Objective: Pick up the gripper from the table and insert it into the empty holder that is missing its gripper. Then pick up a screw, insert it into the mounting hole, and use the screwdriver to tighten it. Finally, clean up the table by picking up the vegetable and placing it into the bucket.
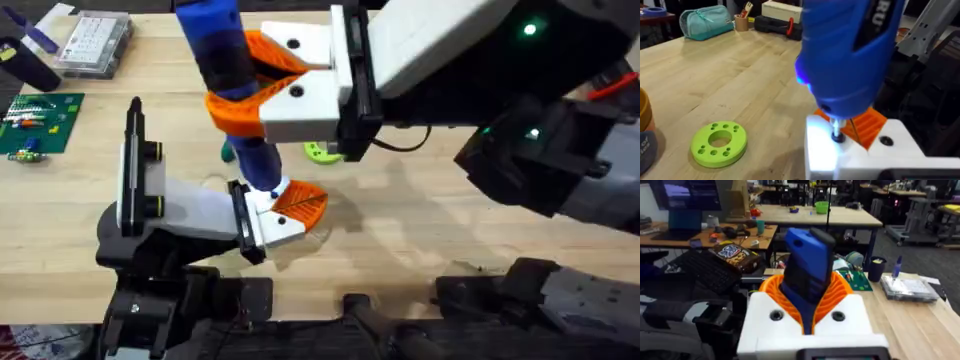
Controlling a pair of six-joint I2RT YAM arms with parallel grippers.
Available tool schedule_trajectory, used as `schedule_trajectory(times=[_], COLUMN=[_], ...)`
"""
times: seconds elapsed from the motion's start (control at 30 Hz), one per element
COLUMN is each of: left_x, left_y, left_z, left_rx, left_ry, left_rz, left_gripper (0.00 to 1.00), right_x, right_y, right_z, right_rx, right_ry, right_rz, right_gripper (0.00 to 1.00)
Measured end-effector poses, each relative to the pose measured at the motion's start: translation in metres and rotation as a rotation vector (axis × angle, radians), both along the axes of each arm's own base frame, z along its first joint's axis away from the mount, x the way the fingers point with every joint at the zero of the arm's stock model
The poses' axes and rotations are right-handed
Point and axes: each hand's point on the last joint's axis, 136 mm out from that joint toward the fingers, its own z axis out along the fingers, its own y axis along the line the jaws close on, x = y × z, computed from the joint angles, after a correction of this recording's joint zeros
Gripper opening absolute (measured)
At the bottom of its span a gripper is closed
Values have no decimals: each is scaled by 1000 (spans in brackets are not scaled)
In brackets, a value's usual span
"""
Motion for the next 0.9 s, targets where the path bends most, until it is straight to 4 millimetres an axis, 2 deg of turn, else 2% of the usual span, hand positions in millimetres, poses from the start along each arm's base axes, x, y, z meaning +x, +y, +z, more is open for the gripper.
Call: schedule_trajectory(times=[0.3,0.9], left_x=[0,0], left_y=[0,0], left_z=[0,0], left_rx=[0,0], left_ry=[-1,0], left_rz=[0,0], left_gripper=[11,11], right_x=[-1,1], right_y=[-1,1], right_z=[5,-4], right_rx=[20,-16], right_ry=[-15,-2], right_rz=[1,-2], right_gripper=[53,53])
